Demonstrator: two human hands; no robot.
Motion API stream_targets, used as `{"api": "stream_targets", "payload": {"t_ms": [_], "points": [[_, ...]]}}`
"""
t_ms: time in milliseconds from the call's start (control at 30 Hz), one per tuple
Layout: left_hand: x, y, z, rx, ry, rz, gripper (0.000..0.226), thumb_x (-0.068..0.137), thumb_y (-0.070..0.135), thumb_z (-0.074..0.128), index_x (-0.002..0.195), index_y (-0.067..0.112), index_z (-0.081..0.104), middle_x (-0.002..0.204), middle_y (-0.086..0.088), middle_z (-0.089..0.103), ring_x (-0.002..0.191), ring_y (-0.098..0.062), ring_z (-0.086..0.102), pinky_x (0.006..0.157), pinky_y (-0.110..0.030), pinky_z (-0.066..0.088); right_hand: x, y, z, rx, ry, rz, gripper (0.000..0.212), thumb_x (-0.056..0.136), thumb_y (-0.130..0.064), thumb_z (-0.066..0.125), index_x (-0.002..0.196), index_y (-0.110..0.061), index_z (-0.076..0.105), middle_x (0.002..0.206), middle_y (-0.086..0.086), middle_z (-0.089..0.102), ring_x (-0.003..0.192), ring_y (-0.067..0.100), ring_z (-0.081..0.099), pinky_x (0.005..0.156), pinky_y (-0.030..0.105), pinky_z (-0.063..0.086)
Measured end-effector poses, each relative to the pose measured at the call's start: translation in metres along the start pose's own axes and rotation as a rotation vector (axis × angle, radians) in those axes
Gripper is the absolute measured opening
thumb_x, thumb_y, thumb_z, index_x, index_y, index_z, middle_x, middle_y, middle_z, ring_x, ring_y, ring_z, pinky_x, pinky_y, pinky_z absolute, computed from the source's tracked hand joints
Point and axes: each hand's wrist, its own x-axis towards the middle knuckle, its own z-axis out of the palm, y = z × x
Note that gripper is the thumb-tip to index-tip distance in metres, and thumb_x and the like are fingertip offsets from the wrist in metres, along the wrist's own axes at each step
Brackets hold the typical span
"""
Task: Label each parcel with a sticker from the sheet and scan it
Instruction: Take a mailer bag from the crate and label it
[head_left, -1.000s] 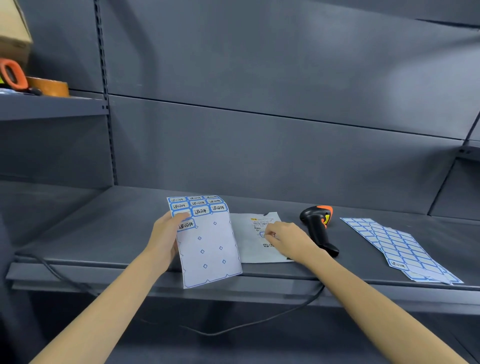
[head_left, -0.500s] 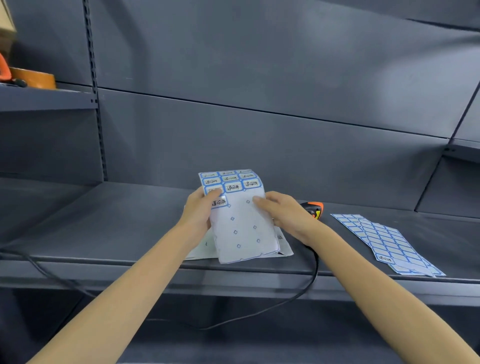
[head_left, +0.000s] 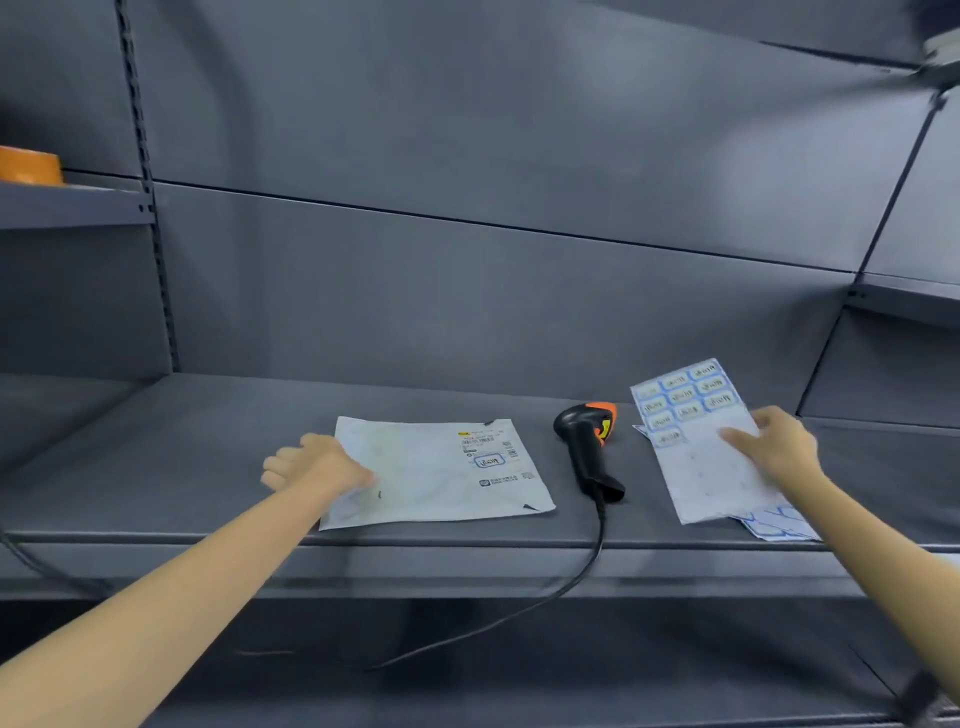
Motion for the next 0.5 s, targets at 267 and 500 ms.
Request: {"api": "stream_targets", "payload": {"t_ms": [267,500], "points": [[0.004,-0.004,0.002,-0.106,-0.045,0.063,0.048,0.074,0.04,0.078,0.092,0.016,0.041,0.11,-0.003,0.054,0.12,-0.029,0.041,0.086,-0.03,0.033,-0.012,0.06,0.027,-0.587,0.136,0.103,0.05,0.085,-0.037,0.068,0.112,0.0,0.047,0.117,0.025,0.053,0.113,0.039,0.043,0.095,0.043,0.031],[0.007,-0.022,0.01,-0.884,0.016,0.379,0.022,0.086,-0.004,0.052,0.081,0.017,0.049,0.098,0.005,0.057,0.089,-0.019,0.053,0.06,-0.025,0.037,-0.021,0.013,0.052,-0.459,0.177,-0.043,0.046,0.084,-0.022,0.069,0.116,0.004,0.049,0.122,0.028,0.05,0.117,0.042,0.04,0.098,0.047,0.027]]}}
